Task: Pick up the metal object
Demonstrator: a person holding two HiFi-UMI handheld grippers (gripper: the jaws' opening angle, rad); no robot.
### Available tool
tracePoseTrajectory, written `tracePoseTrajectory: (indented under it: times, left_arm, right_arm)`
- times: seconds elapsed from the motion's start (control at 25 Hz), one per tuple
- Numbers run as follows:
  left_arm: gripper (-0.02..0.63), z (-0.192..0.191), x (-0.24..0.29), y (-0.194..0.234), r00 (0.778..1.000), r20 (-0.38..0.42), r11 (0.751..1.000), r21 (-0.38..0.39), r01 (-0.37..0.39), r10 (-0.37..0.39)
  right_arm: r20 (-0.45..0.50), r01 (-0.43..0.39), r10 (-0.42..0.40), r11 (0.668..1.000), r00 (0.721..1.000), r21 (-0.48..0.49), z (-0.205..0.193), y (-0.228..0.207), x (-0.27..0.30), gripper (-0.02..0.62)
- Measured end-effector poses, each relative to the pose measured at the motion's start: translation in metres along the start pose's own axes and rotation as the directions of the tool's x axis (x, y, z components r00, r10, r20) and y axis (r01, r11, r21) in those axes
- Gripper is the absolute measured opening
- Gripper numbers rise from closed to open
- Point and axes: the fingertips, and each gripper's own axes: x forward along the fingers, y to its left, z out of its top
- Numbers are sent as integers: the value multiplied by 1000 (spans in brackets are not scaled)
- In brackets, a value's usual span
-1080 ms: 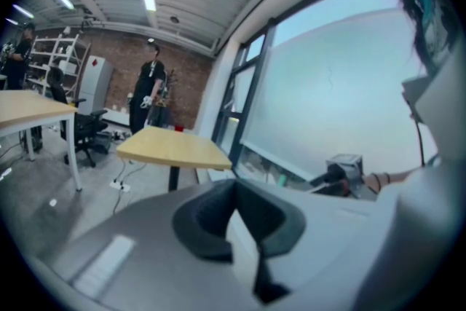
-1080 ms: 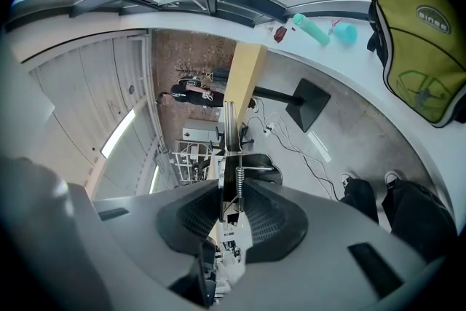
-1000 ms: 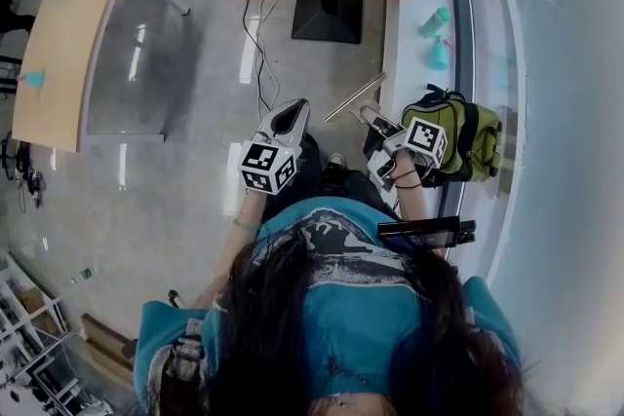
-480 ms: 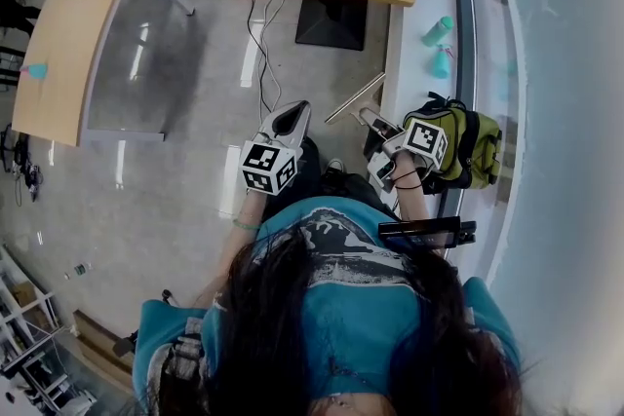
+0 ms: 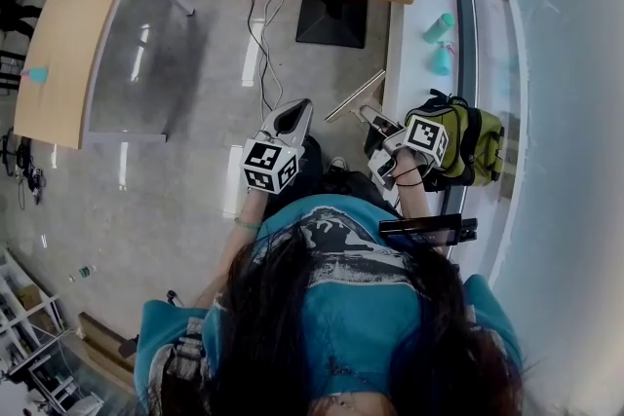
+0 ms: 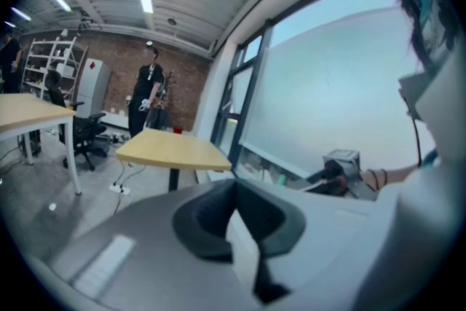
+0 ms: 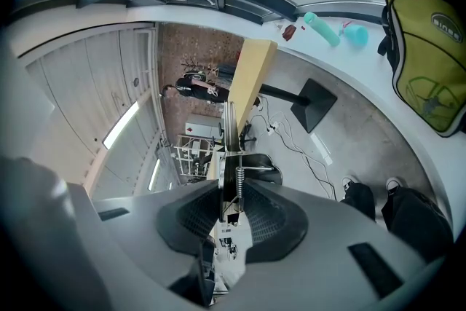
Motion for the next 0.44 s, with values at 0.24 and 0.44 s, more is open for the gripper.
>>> tracePoseTrajectory:
  times: [0.24, 0.44]
  left_arm:
    - [5, 0, -1, 3, 1000, -1, 1000, 4, -8, 8]
    - [5, 7, -4, 9, 1000, 8, 1000, 2, -22, 22]
  right_arm:
    - [-15, 1, -1, 1000, 1000, 2, 0, -1, 6, 95]
    - [-24, -5, 5, 1000, 1000, -12, 2, 7, 12, 95]
